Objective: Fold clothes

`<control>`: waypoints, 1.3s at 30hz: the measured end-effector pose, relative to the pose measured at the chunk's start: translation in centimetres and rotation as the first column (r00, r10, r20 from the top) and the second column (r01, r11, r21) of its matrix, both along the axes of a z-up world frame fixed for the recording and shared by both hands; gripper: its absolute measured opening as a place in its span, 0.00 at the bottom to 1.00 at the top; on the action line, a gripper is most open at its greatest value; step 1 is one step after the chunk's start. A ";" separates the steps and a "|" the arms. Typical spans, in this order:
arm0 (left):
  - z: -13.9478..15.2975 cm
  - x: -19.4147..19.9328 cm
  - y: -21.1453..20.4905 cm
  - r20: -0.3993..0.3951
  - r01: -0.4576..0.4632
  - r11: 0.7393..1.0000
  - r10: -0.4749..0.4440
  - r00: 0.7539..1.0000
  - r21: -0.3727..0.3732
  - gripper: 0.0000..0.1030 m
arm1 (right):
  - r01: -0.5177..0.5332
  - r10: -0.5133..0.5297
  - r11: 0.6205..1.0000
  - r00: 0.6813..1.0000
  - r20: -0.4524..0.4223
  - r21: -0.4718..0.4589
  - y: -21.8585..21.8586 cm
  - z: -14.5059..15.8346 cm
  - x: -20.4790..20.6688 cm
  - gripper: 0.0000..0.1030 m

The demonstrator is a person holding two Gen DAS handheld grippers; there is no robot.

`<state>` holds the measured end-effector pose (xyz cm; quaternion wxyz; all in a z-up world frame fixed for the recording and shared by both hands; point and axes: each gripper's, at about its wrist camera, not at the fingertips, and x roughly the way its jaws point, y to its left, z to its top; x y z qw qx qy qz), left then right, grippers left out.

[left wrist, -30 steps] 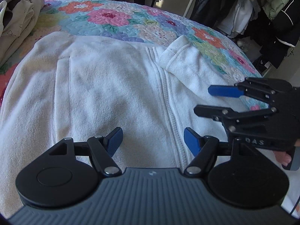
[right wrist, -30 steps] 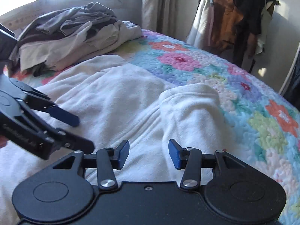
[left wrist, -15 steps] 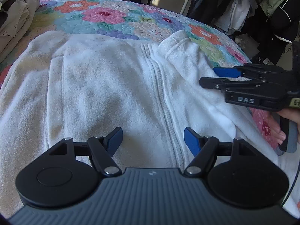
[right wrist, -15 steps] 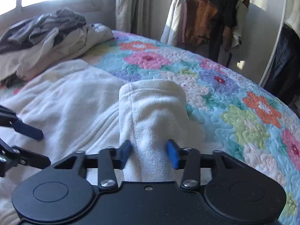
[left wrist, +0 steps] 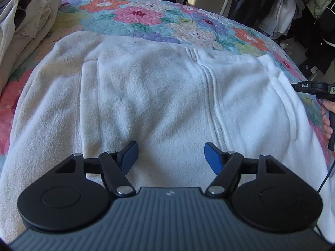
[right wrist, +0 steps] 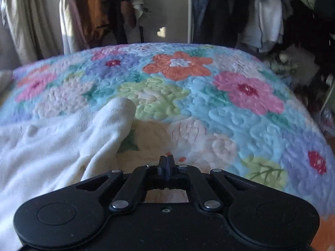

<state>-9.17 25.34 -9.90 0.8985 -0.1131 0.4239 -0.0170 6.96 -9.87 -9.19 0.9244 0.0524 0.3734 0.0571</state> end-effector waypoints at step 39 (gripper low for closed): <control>9.1 -8.5 -5.5 -0.066 0.060 0.993 -0.053 0.996 0.103 0.81 | -0.149 0.142 0.976 0.988 -0.053 -0.158 9.6 8.1 -17.0 0.68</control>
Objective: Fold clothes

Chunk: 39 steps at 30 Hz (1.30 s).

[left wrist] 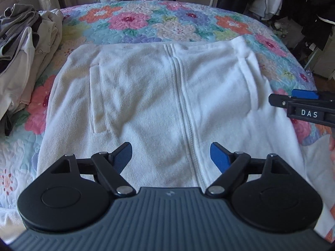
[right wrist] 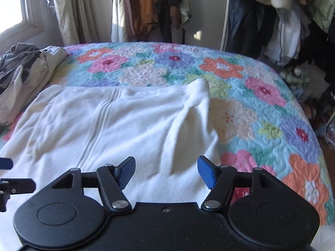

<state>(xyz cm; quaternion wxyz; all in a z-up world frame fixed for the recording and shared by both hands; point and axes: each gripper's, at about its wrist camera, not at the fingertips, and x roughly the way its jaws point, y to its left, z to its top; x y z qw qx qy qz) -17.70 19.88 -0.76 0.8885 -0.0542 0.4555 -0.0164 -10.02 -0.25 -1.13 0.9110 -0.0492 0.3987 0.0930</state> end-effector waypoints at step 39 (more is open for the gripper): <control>-7.4 -27.9 -6.1 -0.143 0.138 0.980 -0.118 0.983 0.140 0.92 | -0.490 0.473 0.860 0.870 -0.137 -0.141 4.2 -7.0 -32.7 0.36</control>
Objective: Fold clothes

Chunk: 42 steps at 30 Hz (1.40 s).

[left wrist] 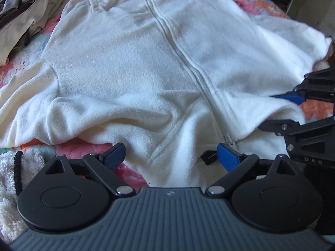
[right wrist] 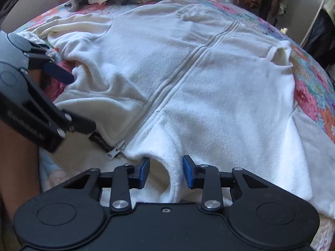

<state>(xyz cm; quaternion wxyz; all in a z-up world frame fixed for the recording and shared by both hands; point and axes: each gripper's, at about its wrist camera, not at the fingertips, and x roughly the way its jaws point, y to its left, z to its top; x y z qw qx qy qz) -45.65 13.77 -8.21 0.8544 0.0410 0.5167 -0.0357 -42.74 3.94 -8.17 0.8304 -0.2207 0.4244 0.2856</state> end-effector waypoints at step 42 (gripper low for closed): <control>14.9 -6.8 -2.5 0.192 -0.124 0.992 0.124 0.974 -0.013 1.00 | 0.176 -0.188 0.967 0.981 0.049 0.187 -4.4 15.0 -5.0 0.84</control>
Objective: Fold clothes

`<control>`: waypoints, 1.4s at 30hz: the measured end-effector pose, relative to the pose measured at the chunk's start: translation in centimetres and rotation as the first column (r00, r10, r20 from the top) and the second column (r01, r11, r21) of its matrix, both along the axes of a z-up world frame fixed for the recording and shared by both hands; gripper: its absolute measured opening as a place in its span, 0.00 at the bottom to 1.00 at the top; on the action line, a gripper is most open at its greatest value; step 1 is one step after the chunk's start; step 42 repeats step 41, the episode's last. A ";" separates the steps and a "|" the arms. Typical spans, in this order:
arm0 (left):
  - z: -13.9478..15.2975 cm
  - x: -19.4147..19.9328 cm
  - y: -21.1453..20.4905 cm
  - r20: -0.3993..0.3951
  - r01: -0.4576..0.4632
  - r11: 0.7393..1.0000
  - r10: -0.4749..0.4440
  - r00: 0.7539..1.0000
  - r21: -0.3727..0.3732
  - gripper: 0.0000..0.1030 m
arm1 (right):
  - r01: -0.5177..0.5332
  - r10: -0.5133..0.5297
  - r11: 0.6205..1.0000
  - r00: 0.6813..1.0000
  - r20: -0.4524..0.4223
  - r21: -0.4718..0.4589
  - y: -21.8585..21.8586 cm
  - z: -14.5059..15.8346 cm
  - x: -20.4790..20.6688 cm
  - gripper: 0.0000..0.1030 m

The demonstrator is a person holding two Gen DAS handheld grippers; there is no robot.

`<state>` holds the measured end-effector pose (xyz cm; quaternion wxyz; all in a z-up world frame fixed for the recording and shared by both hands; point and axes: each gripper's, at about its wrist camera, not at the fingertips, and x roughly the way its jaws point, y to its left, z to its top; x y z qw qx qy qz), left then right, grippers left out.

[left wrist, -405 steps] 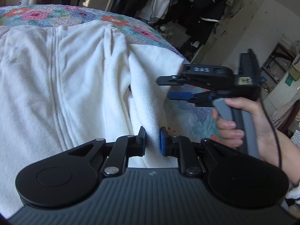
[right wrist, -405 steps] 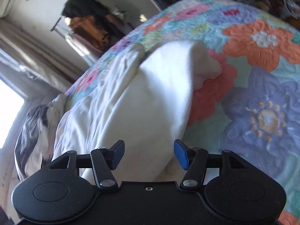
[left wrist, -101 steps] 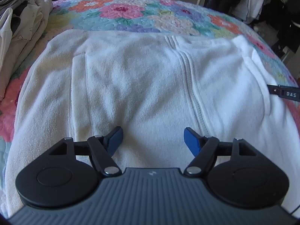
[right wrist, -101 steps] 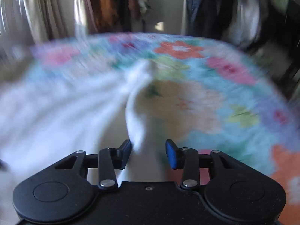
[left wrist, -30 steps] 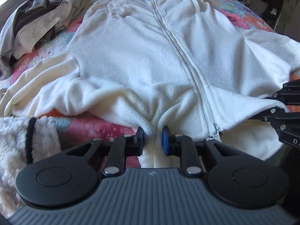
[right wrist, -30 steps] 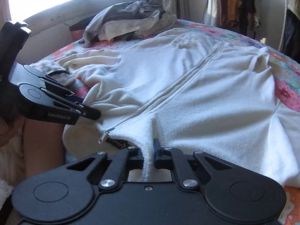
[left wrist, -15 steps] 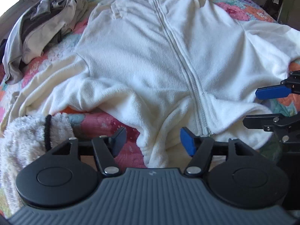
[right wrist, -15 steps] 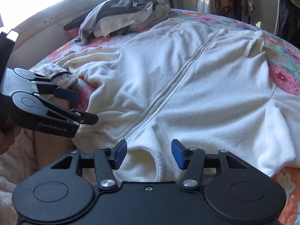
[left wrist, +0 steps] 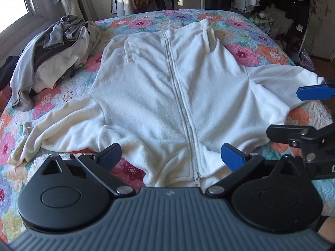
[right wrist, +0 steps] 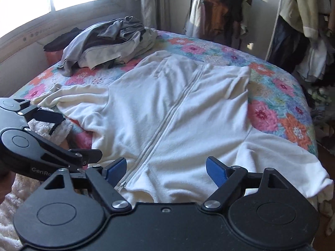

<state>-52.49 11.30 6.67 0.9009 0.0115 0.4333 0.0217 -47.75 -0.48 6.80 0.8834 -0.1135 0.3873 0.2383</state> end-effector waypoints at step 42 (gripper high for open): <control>-3.1 0.8 -1.3 -0.114 -0.034 0.999 0.035 0.993 0.019 1.00 | 0.123 -0.123 0.992 0.988 -0.096 -0.005 -2.0 -2.6 1.1 0.84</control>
